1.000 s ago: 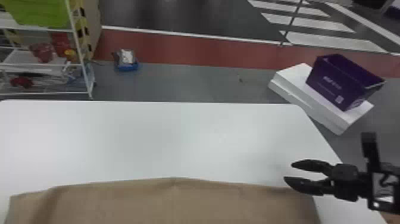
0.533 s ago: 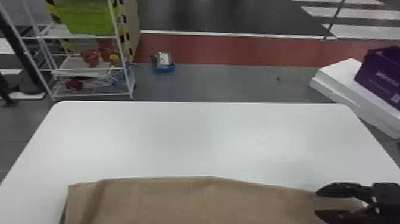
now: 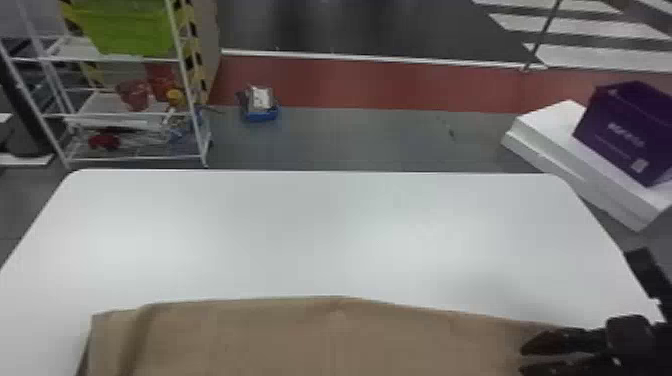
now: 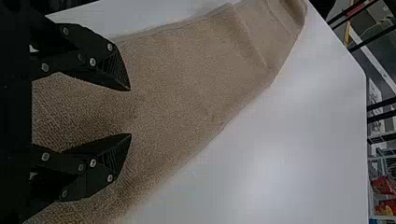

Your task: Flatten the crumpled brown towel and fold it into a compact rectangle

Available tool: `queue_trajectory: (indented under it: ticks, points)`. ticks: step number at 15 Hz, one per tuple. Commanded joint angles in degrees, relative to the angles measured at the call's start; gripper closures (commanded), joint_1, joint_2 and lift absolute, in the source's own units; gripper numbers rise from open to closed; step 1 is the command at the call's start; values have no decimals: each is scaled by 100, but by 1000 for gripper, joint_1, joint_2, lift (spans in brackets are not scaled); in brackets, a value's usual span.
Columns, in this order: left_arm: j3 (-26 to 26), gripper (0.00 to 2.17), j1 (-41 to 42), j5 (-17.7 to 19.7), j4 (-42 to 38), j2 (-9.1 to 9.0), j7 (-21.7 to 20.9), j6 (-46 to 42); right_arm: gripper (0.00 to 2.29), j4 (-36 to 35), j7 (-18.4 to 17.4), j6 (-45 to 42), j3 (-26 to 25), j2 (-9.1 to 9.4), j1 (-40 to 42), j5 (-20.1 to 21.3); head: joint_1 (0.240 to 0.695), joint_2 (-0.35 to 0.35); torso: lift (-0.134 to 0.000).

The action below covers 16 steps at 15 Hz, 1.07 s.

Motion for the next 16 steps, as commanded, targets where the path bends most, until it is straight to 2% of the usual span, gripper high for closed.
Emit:
queue_trajectory:
  ticks: [1, 3, 5, 10, 16]
  points:
    - [-7, 1706, -10, -5, 20, -15, -1, -5, 670, 72, 28, -97, -117, -52, -1, -7, 695, -121, -124]
    - [2, 1706, -10, -5, 73, -15, -1, -57, 697, 169, 28, -185, -153, -105, 8, 89, 695, -142, -124]
    - [-7, 1706, -10, -5, 99, -15, -1, -145, 819, 344, 28, -360, -74, -131, -10, 309, 695, -164, -124]
    - [-7, 1706, -10, -5, 126, -15, -1, -145, 822, 529, 28, -571, -91, -263, -45, 441, 695, -197, -124]
    - [-7, 1706, -10, -5, 117, -15, -28, -145, 819, 1153, 28, -941, 93, -298, -520, 634, 695, -252, -124]
